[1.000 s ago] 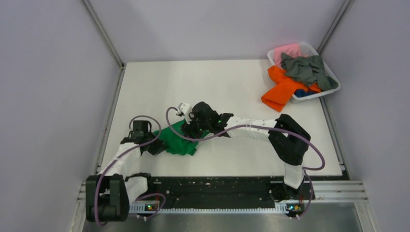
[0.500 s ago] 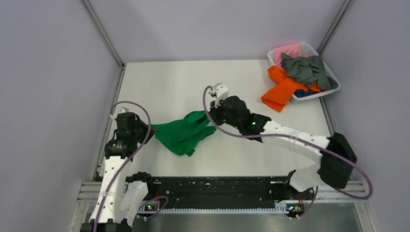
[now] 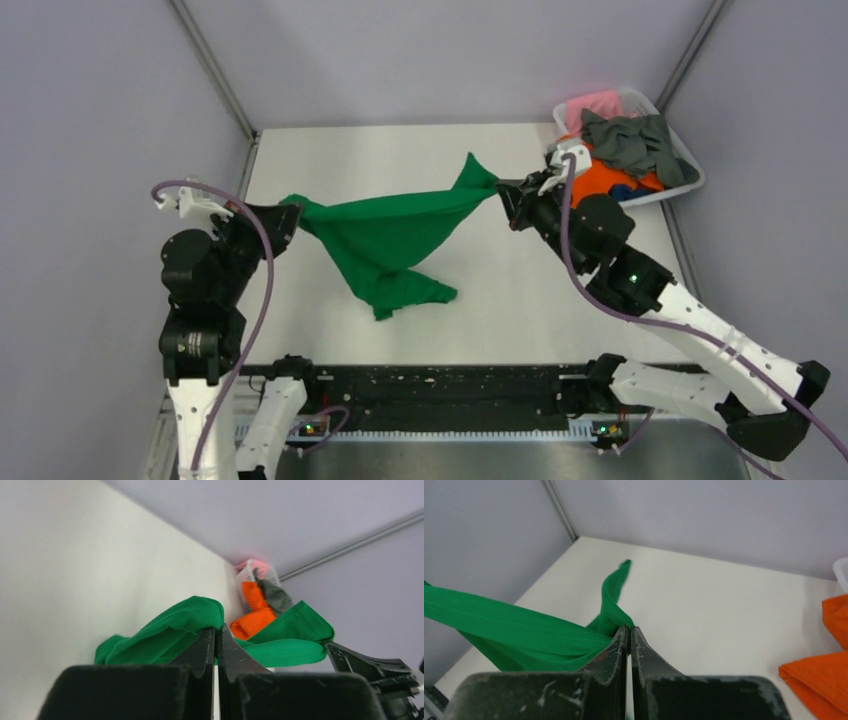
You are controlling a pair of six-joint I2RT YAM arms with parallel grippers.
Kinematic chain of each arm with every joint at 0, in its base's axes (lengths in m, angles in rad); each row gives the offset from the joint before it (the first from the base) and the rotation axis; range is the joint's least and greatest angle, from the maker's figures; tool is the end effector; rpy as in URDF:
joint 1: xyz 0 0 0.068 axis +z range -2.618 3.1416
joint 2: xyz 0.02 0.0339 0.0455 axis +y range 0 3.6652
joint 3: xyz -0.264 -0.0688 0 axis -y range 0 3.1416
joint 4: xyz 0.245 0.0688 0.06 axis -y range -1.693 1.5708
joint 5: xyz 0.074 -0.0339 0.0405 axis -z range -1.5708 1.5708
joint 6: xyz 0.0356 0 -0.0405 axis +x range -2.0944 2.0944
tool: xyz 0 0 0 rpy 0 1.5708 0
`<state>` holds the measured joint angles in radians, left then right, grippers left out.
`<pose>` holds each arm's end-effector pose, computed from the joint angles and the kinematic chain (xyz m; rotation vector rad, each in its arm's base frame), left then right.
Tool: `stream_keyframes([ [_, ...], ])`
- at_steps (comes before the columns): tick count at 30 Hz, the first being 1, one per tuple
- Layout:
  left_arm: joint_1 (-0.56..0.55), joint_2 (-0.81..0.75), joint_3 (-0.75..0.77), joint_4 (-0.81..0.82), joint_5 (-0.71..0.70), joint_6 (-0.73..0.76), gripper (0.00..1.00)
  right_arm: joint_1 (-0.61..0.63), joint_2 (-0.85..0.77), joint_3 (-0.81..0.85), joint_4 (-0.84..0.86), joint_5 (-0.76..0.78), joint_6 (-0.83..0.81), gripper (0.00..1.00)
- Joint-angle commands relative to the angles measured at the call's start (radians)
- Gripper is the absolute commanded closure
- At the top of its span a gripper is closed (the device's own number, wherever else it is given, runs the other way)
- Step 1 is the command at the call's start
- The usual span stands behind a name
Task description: Fold and stack the t-shirts
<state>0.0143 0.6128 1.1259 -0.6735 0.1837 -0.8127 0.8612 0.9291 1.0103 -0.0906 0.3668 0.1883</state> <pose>0.0957 -0.0051 0.4205 -0.5880 1.6876 -0.7407 0.1456 0.1499 0.4037 -0.2473 1.5855 0.5299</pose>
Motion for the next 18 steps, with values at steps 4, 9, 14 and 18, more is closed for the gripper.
stream_keyframes([
  [4,0.003,0.222,0.434,0.214,0.243,-0.011,1.0,-0.001,0.033,0.417,-0.036,-0.148,-0.127,1.0],
  [9,0.003,0.37,0.82,0.189,0.317,-0.007,1.0,-0.002,0.126,0.751,-0.127,-0.27,-0.162,1.0],
  [14,0.003,0.377,0.934,0.236,0.35,-0.021,1.0,-0.002,0.176,0.971,-0.208,-0.415,-0.13,1.0],
  [18,0.004,0.369,0.969,0.257,0.353,-0.036,1.0,-0.002,0.184,1.027,-0.22,-0.463,-0.114,1.0],
])
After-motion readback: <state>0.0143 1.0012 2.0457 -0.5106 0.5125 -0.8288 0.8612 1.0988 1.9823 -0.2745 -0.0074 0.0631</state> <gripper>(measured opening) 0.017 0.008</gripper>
